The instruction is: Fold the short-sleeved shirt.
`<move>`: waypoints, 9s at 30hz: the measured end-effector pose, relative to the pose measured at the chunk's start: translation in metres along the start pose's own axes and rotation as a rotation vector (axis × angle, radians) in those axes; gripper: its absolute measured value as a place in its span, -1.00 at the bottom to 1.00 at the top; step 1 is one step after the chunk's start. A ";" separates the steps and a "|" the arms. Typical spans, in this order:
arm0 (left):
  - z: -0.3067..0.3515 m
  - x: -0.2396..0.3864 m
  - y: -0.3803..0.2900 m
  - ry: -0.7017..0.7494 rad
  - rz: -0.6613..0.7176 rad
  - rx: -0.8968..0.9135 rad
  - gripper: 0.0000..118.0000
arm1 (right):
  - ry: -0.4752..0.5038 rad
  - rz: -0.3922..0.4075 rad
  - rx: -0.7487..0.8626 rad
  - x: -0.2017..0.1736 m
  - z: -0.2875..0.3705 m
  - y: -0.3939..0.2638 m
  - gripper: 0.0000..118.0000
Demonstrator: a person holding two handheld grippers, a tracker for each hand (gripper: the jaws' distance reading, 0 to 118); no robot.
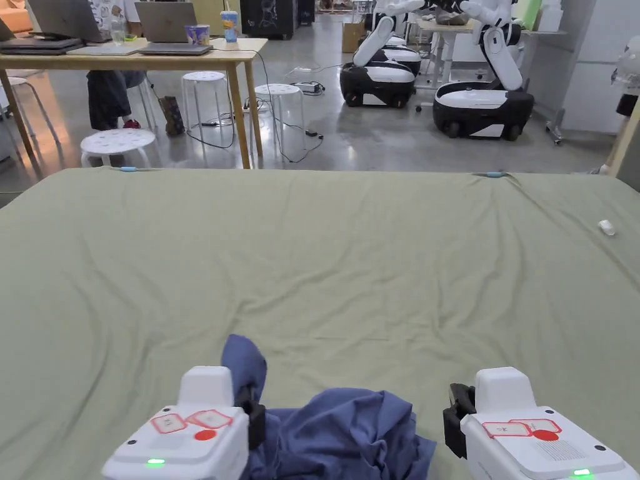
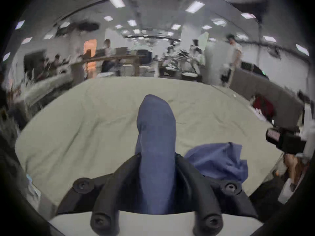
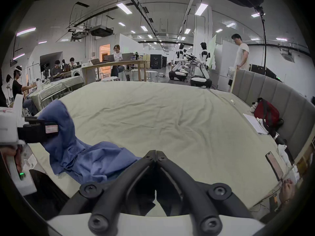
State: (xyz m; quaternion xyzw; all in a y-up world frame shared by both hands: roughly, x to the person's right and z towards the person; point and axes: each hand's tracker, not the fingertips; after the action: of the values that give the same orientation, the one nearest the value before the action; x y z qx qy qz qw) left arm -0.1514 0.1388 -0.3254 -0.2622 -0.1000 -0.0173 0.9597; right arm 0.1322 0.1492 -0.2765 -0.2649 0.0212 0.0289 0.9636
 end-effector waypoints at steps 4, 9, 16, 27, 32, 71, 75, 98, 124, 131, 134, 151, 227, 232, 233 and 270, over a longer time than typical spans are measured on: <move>-0.029 0.075 -0.013 -0.091 -0.152 -0.060 -0.70 | -0.007 -0.015 -0.004 0.015 0.002 -0.009 -1.00; -0.046 0.134 -0.032 -0.018 -0.392 -0.103 -0.72 | 0.002 -0.039 -0.004 0.025 0.009 -0.014 -1.00; -0.009 0.104 -0.004 -0.092 -0.248 0.000 0.44 | -0.001 -0.055 0.002 0.037 0.005 -0.020 -1.00; -0.018 0.014 -0.002 -0.193 0.212 -0.065 -0.42 | 0.037 -0.063 0.004 0.028 -0.001 -0.019 -1.00; -0.036 0.030 -0.021 -0.358 0.370 -0.124 -1.00 | 0.034 -0.058 -0.001 0.030 -0.003 -0.020 -1.00; -0.072 -0.052 -0.110 -0.542 1.011 -0.126 0.46 | 0.151 -0.108 -0.218 -0.028 -0.072 -0.052 -1.00; -0.087 -0.030 -0.111 -0.558 1.089 -0.151 0.09 | 0.127 -0.084 -0.215 -0.028 -0.071 -0.051 -1.00; -0.028 -0.189 -0.043 -0.241 0.736 -0.060 -0.41 | 0.299 0.049 -0.106 -0.164 -0.071 0.028 -1.00; -0.005 -0.470 -0.047 -0.074 0.715 -0.084 -0.24 | 0.441 0.152 -0.115 -0.357 -0.128 0.065 -1.00; 0.045 -0.483 -0.030 0.080 0.637 -0.006 0.70 | 0.448 0.155 -0.117 -0.358 -0.128 0.064 -1.00; 0.069 -0.484 -0.023 0.177 0.573 0.010 0.67 | 0.456 0.155 -0.108 -0.359 -0.123 0.066 -1.00; 0.093 -0.353 0.008 0.364 0.245 0.068 -1.00 | 0.421 0.115 0.014 -0.297 -0.081 0.094 -1.00; 0.071 0.019 0.117 0.123 -0.060 0.386 1.00 | -0.095 -0.114 0.265 0.019 0.045 0.130 1.00; 0.071 0.020 0.118 0.122 -0.057 0.378 1.00 | -0.161 -0.095 0.238 0.009 0.051 0.135 1.00; 0.071 0.020 0.118 0.121 -0.055 0.379 1.00 | -0.171 -0.090 0.240 0.008 0.051 0.135 1.00; 0.072 0.019 0.116 0.117 -0.062 0.395 1.00 | -0.138 -0.029 0.338 0.001 0.058 0.133 1.00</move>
State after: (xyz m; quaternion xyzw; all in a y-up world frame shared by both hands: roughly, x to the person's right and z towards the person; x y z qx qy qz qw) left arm -0.1358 0.2761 -0.3189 -0.0643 -0.0537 -0.0420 0.9956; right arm 0.1262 0.2933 -0.2948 -0.0967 -0.0440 0.0291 0.9939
